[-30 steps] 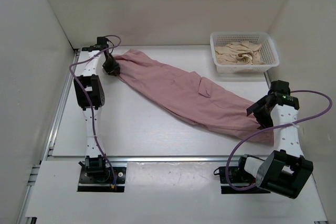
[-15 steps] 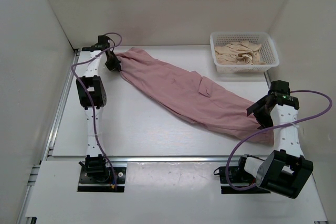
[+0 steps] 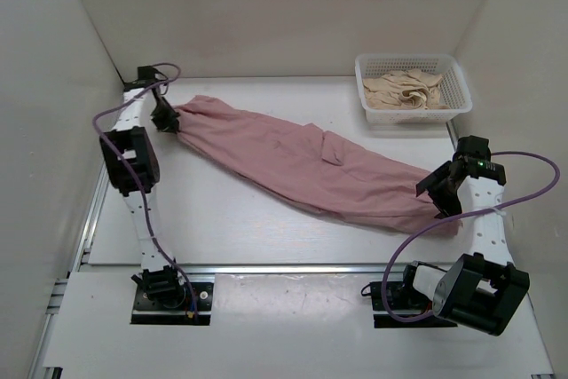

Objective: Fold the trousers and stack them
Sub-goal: Fold the trousers

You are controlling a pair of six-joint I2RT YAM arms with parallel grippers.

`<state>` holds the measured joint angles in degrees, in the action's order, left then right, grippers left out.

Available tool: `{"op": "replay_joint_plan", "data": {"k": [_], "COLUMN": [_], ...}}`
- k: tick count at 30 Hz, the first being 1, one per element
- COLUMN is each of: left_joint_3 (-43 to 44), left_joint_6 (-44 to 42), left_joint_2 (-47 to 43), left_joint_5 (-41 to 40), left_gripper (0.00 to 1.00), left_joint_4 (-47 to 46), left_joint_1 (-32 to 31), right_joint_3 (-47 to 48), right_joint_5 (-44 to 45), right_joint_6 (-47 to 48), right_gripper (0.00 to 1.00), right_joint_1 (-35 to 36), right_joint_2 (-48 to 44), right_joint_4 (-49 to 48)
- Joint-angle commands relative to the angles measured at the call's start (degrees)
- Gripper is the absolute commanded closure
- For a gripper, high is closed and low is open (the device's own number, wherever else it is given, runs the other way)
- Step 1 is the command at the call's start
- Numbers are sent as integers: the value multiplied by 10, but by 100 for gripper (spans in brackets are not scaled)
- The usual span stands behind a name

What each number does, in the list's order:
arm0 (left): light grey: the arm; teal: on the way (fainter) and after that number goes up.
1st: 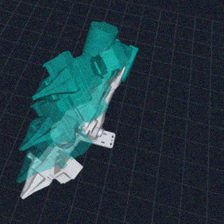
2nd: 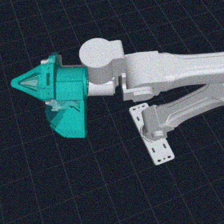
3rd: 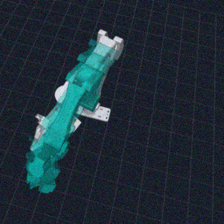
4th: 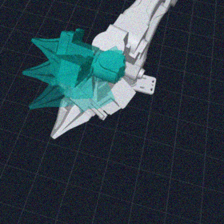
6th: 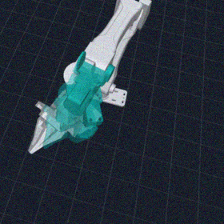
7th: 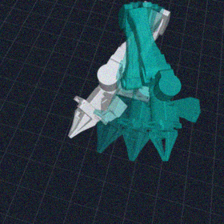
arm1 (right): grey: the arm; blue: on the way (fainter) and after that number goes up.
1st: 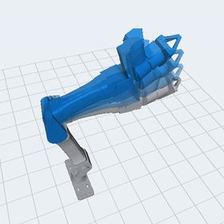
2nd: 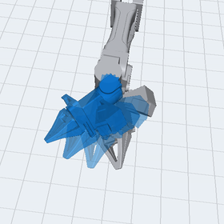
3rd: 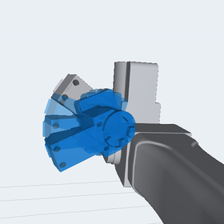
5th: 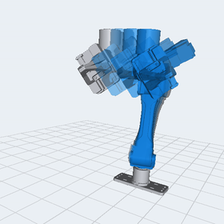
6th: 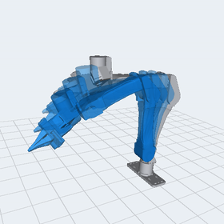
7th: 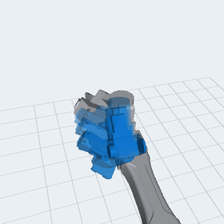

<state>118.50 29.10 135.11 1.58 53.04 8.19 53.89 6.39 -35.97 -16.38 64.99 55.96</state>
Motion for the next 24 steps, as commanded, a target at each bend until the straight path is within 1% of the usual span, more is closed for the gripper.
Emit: {"op": "replay_joint_plan", "data": {"k": [1, 2, 3, 5, 8, 12, 14, 16, 18, 21, 24], "left_joint_3": [-49, -85, -103, -148, -192, -218, -226, -231, -231, -231, -231], "left_joint_6": [-18, -18, -18, -18, -23, -23, -23, -23, -23, -28, -28], "left_joint_2": [-146, -164, -195, -222, -260, -290, -295, -296, -296, -296, -296], "left_joint_5": [-62, -69, -77, -88, -93, -93, -93, -93, -87, -87, -87], "left_gripper": [90, 90, 90, 90, 90, 90, 90, 90, 90, 90, 90], "left_joint_4": [-13, -13, -13, -18, -23, -23, -23, -29, -29, -29, -29], "left_joint_1": [46, 58, 58, 72, 85, 91, 91, 91, 91, 91, 91], "right_joint_3": [-2, -8, -22, -38, -66, -99, -111, -111, -78, -37, -9], "right_joint_5": [-41, -53, -66, -88, -115, -141, -166, -188, -193, -167, -157], "right_joint_6": [19, 19, 13, 8, 1, 1, 6, 12, 19, 19, 19], "right_gripper": [27, 27, 27, 27, 27, 28, 28, 28, 27, 26, 24], "right_joint_1": [1, 1, 1, 1, 1, 1, 1, 1, 6, 20, 32], "right_joint_2": [6, 13, 19, 19, 6, -8, -8, 20, 37, 49, 85], "right_joint_4": [-6, -13, -13, -24, -24, -45, -89, -108, -116, -121, -138]}}
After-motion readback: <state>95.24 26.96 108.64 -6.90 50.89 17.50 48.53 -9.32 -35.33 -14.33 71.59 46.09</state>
